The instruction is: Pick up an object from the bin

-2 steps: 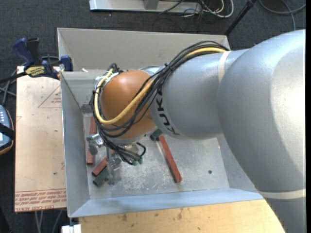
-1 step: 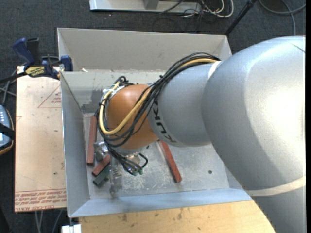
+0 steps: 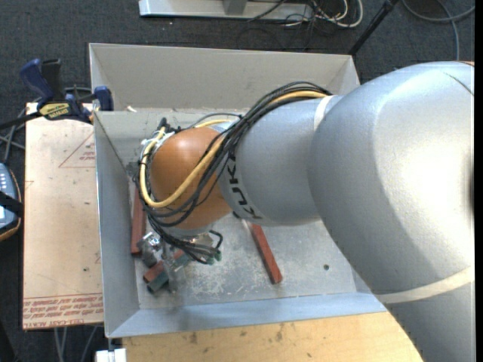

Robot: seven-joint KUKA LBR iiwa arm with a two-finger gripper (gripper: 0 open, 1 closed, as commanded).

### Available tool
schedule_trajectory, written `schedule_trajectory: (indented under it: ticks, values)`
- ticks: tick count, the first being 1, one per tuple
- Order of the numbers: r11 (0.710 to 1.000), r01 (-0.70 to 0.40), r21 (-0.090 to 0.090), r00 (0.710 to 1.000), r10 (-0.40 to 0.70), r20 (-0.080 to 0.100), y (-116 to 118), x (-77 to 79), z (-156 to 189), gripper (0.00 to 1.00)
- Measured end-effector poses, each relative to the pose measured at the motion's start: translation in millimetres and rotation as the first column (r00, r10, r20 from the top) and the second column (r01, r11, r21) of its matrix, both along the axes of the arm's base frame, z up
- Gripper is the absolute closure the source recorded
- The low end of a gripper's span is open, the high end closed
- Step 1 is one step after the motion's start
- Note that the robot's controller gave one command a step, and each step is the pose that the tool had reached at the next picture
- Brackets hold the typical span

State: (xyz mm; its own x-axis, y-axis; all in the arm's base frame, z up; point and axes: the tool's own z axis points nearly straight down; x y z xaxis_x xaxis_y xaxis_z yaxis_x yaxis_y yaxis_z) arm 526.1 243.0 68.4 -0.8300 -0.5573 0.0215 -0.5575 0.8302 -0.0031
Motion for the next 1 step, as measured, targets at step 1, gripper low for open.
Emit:
schedule_trajectory:
  ticks: [1]
  values:
    - [1.0, 0.0, 0.0, 1.0, 0.0, 0.0, 0.0, 0.0, 0.0, 1.0]
